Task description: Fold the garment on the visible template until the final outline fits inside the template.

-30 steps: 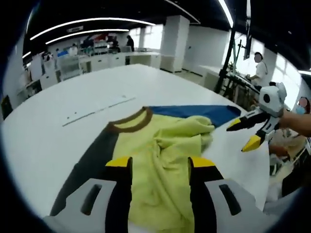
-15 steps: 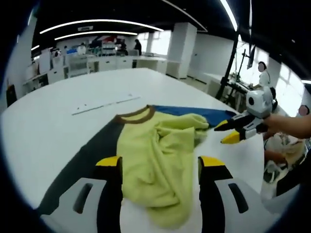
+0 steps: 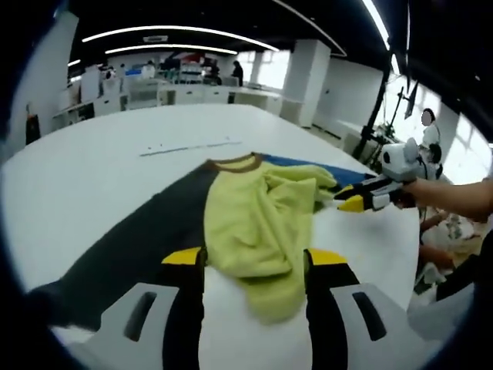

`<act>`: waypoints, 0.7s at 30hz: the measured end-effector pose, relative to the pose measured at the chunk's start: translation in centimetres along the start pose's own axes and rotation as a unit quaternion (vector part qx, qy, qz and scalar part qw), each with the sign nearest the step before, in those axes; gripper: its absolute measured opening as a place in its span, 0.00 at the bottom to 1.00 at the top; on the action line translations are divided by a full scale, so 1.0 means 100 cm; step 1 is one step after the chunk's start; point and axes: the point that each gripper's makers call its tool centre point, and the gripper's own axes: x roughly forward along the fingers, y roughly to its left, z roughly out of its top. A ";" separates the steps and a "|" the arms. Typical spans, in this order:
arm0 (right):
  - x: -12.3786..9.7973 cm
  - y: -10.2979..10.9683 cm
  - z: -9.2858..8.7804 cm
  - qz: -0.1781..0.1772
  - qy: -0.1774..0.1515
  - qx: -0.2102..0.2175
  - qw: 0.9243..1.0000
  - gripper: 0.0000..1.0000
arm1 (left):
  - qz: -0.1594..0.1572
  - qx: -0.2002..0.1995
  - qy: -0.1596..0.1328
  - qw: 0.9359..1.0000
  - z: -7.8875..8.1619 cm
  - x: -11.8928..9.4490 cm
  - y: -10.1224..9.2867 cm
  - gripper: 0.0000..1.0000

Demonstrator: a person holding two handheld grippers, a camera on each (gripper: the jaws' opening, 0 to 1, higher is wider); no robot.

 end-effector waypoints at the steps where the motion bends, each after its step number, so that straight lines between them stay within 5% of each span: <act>1: 0.001 0.000 0.000 -0.001 -0.001 0.001 1.000 0.24 | 0.001 -0.003 0.001 1.000 -0.002 -0.001 0.001 0.46; 16: 0.009 -0.003 0.007 -0.016 -0.020 0.007 1.000 0.10 | -0.001 -0.103 0.022 0.994 -0.046 0.000 0.002 0.32; 21: 0.008 -0.006 0.010 -0.027 -0.025 0.010 0.999 0.05 | 0.001 -0.072 0.045 0.996 -0.055 0.008 -0.004 0.23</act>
